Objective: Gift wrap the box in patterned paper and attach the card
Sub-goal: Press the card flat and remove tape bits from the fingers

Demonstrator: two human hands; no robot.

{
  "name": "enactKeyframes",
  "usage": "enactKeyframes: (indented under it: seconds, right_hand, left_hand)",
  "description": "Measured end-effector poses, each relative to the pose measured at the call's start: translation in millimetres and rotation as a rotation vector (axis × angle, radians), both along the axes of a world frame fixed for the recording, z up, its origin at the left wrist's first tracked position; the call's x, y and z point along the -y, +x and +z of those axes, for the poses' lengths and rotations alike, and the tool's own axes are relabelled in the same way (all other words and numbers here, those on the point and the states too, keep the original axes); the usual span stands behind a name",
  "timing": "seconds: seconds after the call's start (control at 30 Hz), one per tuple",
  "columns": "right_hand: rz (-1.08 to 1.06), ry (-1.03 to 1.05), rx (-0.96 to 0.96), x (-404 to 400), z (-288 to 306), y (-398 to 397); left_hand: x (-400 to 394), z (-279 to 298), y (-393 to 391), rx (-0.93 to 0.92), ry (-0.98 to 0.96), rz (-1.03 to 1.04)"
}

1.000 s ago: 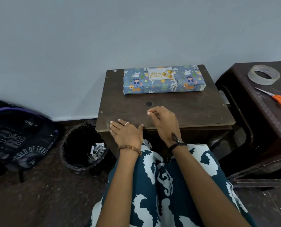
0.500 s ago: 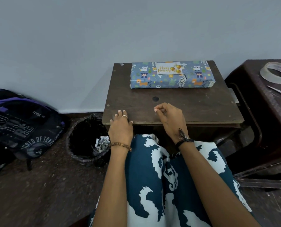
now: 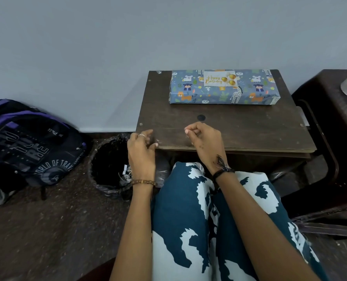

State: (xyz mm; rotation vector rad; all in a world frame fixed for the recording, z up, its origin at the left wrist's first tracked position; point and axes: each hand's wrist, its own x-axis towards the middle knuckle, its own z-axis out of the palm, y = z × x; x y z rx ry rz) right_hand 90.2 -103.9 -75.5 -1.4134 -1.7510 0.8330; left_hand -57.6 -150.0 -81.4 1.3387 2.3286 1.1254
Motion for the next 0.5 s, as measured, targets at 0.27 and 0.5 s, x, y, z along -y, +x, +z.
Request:
enactKeyframes:
  seconds: [0.27,0.5]
  right_hand:
    - [0.041,-0.009,0.019,-1,0,-10]
    - [0.107,-0.042,0.003,2,2,-20]
  left_hand:
    - [4,0,-1,-0.012,-0.04,0.015]
    - [0,-5,-7,0.115,-0.048,-0.048]
